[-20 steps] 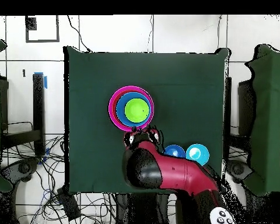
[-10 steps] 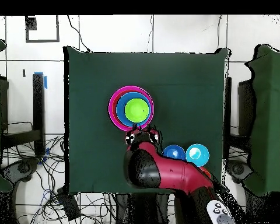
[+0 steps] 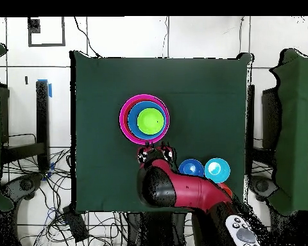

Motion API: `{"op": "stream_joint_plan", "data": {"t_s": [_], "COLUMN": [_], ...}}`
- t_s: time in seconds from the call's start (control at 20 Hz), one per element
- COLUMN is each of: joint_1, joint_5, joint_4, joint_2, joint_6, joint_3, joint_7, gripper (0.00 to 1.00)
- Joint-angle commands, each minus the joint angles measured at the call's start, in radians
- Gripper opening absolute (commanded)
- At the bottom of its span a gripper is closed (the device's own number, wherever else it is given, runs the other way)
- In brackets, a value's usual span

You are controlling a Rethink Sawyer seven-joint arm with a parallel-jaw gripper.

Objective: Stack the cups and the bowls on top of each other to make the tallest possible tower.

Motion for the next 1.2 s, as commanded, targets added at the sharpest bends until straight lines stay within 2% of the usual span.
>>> {"op": "stream_joint_plan", "data": {"t_s": [0.05, 0.55, 1.2], "joint_1": [-0.009, -0.01, -0.014], "joint_5": [-0.074, -0.089, -0.071], "joint_4": [-0.016, -0.036, -0.023], "joint_2": [0.057, 0.041, 0.016], "joint_6": [0.031, 0.064, 0.088], "joint_3": [0.04, 0.044, 0.048], "joint_7": [0.095, 0.079, 0.087], "gripper": [1.0, 1.0, 1.0]}}
